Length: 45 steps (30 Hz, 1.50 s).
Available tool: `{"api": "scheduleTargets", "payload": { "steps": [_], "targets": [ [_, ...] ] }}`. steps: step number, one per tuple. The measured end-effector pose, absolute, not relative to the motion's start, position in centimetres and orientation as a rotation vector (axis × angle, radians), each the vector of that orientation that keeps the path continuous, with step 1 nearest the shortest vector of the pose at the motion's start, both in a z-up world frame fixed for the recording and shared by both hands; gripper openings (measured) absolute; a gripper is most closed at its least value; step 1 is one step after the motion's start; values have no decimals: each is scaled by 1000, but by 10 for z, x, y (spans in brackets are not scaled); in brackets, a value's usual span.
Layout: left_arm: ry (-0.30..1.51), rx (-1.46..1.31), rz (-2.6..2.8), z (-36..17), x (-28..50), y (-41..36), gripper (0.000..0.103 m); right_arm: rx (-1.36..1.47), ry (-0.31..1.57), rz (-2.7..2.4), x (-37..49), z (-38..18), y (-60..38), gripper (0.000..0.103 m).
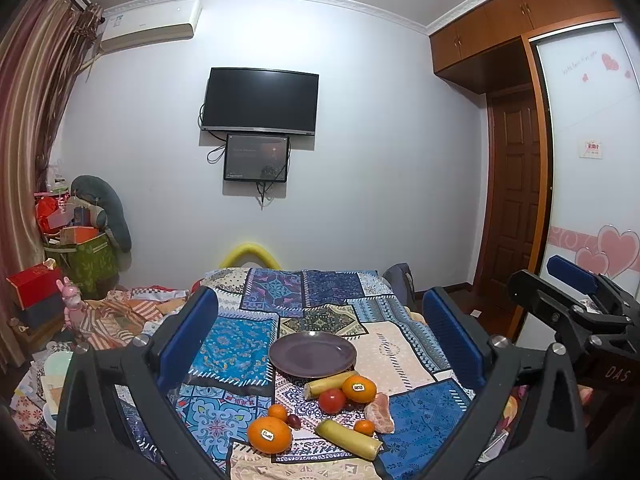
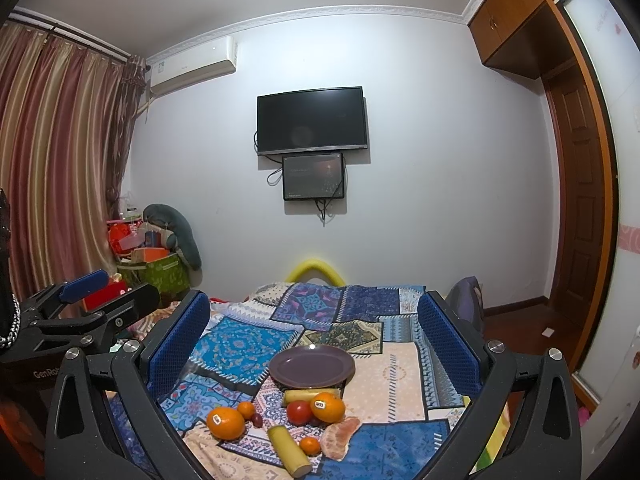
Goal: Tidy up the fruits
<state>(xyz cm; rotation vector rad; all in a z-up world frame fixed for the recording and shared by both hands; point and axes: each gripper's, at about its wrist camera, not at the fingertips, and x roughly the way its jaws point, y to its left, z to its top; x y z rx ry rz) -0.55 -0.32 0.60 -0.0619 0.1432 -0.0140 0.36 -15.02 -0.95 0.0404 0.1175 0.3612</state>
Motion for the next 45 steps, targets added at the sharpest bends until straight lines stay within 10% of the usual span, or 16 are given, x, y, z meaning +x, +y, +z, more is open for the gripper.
{"api": "scheduleTargets", "payload": {
  "steps": [30, 45],
  "targets": [
    [285, -95, 2, -20, 35, 19, 103, -8, 233, 389, 44, -41, -145, 103],
    [500, -70, 46, -73, 91, 63, 103, -117, 508, 517, 90, -99, -118, 60]
  ]
}}
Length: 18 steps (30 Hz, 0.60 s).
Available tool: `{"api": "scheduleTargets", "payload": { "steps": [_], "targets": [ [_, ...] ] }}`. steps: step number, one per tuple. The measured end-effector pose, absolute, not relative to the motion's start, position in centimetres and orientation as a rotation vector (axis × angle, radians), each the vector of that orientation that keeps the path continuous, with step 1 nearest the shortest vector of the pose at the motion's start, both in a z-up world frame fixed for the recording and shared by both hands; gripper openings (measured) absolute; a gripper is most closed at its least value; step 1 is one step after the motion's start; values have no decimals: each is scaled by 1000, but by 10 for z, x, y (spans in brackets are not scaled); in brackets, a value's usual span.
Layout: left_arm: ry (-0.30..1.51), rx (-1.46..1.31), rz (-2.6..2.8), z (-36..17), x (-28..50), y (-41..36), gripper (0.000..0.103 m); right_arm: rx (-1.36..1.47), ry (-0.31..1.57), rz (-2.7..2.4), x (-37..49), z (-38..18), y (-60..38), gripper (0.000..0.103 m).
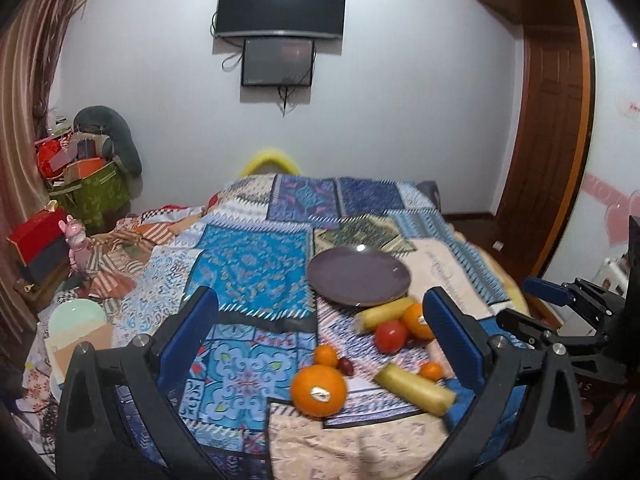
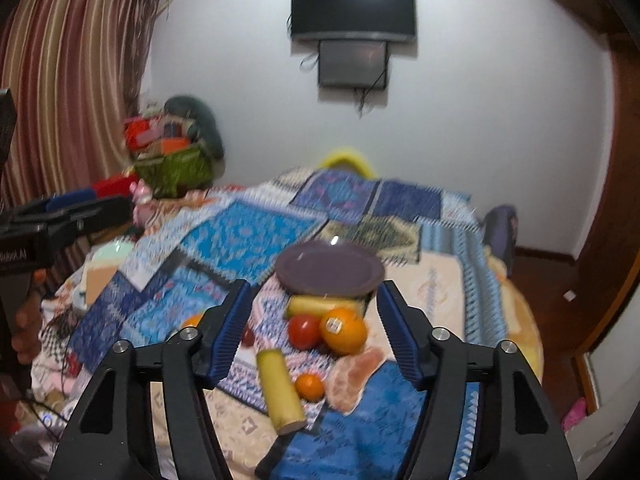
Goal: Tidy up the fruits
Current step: 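Grasp the short yellow cylinder with the right tool while the left tool grasps the large Dole orange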
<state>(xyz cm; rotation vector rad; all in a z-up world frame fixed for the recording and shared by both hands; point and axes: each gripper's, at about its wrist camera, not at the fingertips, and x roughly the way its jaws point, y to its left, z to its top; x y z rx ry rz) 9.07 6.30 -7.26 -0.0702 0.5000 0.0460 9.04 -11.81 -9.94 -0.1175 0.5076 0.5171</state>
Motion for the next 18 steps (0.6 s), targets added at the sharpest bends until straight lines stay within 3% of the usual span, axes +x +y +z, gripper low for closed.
{"api": "scheduleTargets", "payload": {
  "steps": [5, 11, 18],
  "targets": [
    [581, -60, 81, -99, 108, 89, 103, -150, 618, 570, 105, -126, -106, 57],
    [705, -78, 44, -138, 127, 106, 90, -173, 714, 611, 121, -151, -92, 56],
    [772, 15, 58, -150, 139, 127, 87, -186, 791, 639, 137, -172, -84, 55]
  ]
}}
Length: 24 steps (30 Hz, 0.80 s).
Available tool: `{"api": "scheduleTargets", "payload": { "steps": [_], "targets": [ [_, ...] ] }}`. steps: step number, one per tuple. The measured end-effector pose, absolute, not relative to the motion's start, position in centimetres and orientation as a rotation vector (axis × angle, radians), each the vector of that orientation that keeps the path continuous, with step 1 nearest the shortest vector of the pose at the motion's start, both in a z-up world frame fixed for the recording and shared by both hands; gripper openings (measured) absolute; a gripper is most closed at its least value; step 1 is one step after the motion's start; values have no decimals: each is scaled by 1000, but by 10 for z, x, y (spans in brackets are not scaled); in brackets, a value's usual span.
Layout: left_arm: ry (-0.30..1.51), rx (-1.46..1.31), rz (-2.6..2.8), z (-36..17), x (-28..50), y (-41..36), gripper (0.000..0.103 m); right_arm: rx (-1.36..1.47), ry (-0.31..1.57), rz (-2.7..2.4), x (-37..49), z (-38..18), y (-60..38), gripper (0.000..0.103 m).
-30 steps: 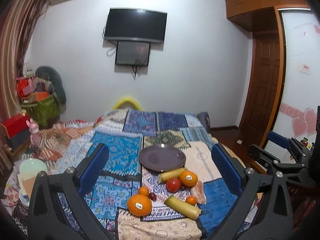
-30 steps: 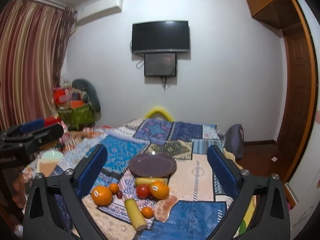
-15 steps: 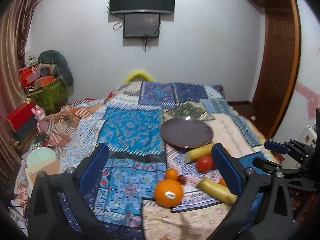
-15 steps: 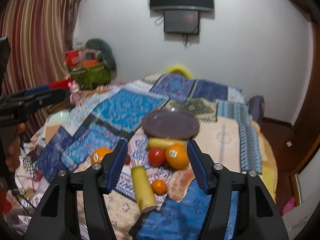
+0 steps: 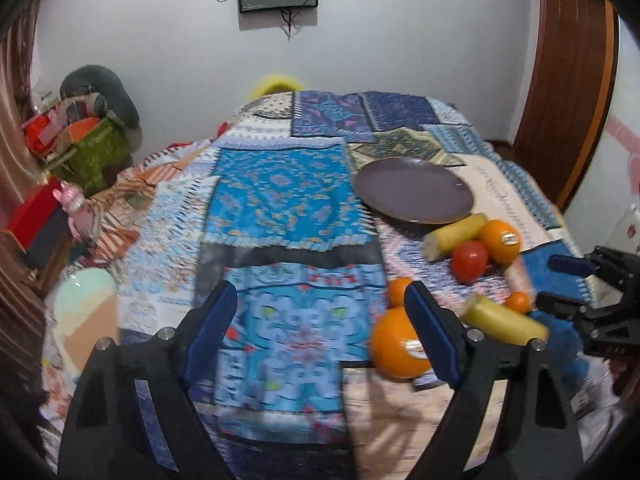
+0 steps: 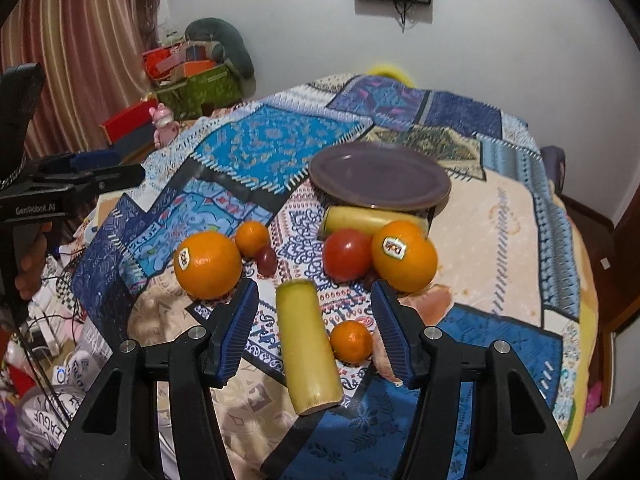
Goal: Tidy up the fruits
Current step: 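Grasp the short yellow cylinder with the right tool while the left tool grasps the large Dole orange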
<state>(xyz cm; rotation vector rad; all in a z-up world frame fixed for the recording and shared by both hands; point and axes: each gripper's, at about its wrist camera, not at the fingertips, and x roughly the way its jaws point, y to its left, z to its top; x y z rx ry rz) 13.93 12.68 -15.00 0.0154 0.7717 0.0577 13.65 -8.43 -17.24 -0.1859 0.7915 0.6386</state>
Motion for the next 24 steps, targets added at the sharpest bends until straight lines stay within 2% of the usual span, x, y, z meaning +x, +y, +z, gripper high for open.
{"api": "scheduleTargets", "payload": {
  "steps": [7, 9, 11, 16, 24],
  "targets": [
    [825, 22, 21, -160, 147, 147, 87, -186, 847, 658, 146, -190, -79, 55],
    [847, 12, -13, -170, 148, 142, 87, -193, 857, 668, 148, -193, -75, 53],
    [870, 10, -40, -180, 151, 132, 87, -203, 874, 685, 149, -198, -71, 45],
    [907, 8, -121, -197, 158, 108, 87, -217, 926, 715, 156, -210, -63, 40],
    [970, -58, -196, -219, 176, 89, 87, -228, 989, 737, 165, -225, -54, 39]
  ]
}}
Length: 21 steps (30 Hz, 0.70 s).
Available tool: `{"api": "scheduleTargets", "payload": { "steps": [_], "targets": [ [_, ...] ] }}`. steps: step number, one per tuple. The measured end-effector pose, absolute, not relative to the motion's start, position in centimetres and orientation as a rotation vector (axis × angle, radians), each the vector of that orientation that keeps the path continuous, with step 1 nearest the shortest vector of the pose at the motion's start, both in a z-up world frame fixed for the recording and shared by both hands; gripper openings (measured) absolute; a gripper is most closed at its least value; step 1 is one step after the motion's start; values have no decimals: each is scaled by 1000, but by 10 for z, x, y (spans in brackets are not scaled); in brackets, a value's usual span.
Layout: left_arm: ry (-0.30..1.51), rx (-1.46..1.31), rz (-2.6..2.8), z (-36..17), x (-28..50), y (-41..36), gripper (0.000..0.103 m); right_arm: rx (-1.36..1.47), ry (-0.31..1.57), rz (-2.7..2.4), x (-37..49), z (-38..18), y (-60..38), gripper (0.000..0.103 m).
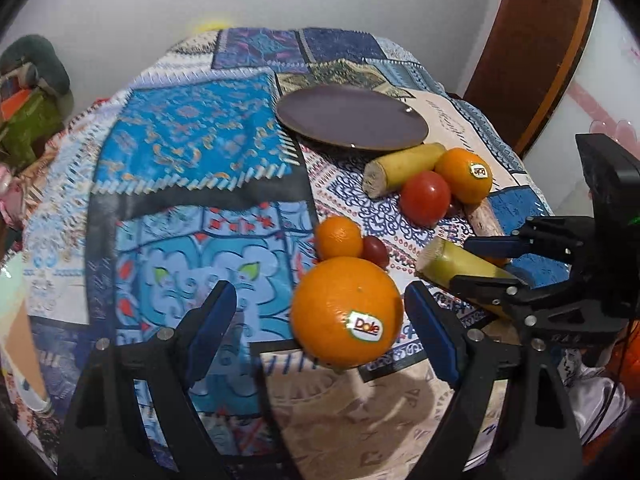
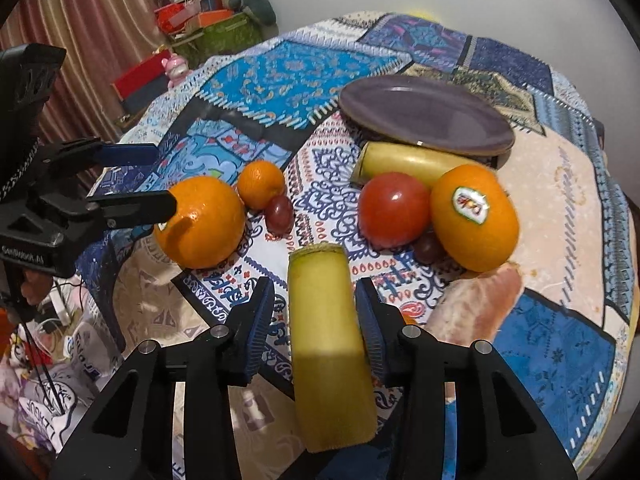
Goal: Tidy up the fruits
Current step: 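Grasp the short yellow cylinder with the right tool while the left tool grasps the large Dole orange, then carry the yellow cylinder with the right tool while the left tool carries the orange toward the purple plate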
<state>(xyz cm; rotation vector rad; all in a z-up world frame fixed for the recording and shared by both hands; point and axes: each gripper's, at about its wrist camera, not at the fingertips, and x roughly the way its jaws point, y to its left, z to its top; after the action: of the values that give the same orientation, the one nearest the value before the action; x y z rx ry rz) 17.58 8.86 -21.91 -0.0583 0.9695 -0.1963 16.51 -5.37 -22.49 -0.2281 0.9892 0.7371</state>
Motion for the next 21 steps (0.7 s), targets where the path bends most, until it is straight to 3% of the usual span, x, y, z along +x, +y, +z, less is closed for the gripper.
{"api": "scheduleTargets", "payload": {
  "steps": [9, 14, 21],
  "targets": [
    [1024, -106, -216, -241, 182, 78, 87, -242, 985, 737, 161, -226, -49, 39],
    [1035, -142, -212, -247, 186, 77, 70, -258, 999, 739, 162, -228, -46, 39],
    [1033, -177, -209, -245, 184, 82, 69, -310, 1006, 738, 165, -234, -38, 40]
  ]
}}
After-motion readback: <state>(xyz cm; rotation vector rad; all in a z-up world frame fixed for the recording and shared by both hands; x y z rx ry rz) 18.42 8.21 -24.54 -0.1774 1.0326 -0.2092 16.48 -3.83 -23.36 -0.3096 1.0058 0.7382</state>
